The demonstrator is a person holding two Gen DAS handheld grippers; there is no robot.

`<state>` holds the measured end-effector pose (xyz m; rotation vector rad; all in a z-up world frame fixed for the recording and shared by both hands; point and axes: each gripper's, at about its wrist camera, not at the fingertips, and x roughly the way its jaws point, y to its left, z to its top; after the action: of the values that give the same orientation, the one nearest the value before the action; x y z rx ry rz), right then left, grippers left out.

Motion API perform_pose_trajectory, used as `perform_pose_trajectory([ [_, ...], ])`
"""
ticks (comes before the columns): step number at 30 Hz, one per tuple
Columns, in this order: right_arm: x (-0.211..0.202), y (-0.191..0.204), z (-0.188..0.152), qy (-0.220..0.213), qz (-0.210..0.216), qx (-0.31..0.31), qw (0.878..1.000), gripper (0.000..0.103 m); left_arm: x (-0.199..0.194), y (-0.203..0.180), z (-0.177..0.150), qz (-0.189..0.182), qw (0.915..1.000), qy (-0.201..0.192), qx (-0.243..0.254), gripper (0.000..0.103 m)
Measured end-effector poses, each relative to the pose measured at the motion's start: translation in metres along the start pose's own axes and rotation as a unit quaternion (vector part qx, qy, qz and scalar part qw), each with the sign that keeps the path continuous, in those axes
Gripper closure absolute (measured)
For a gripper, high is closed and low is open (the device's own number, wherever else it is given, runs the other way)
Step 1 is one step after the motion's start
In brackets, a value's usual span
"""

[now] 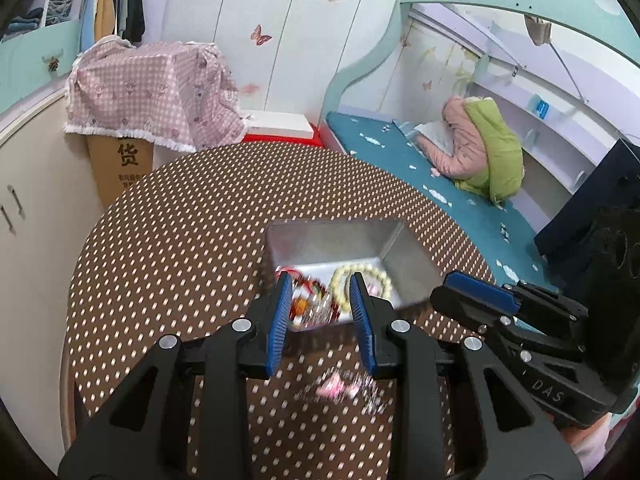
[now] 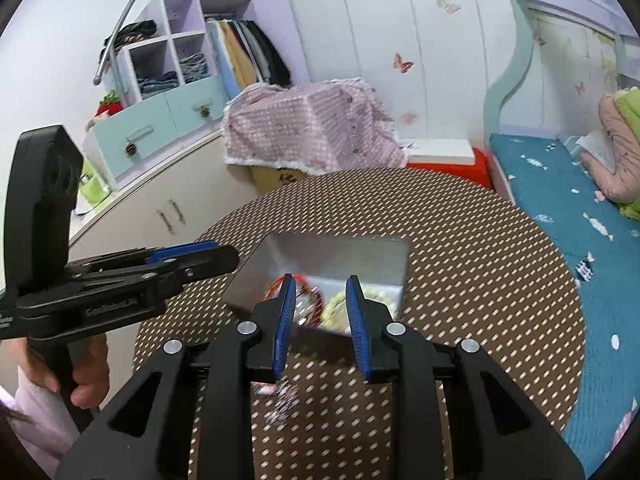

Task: Organize jewelry
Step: 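Withdraw both grippers from the tin toward the last charms, then grasp the pink bunny charm chain with the right gripper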

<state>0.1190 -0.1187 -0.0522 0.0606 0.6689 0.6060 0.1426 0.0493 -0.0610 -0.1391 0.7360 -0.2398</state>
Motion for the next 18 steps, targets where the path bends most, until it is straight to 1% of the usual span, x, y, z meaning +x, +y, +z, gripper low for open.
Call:
perform_pose_trajectory([
  [4, 0.008, 0.013, -0.019, 0.034, 0.025, -0.011, 0.999, 0.078, -0.005, 0.008, -0.023, 0.007, 0.9998, 0.019, -0.004, 0.072],
  [8, 0.023, 0.021, -0.036, 0.073, 0.031, -0.010, 0.997, 0.078, -0.005, 0.016, -0.043, 0.013, 0.9991, 0.038, -0.015, 0.072],
  [11, 0.033, 0.026, -0.043, 0.094, 0.036, -0.007, 0.995, 0.078, -0.005, 0.020, -0.057, 0.017, 0.9984, 0.051, -0.020, 0.072],
  [18, 0.047, 0.033, -0.049, 0.113, 0.038, -0.011, 0.993, 0.079, -0.005, 0.031, -0.073, 0.017, 0.9970, 0.068, -0.033, 0.072],
])
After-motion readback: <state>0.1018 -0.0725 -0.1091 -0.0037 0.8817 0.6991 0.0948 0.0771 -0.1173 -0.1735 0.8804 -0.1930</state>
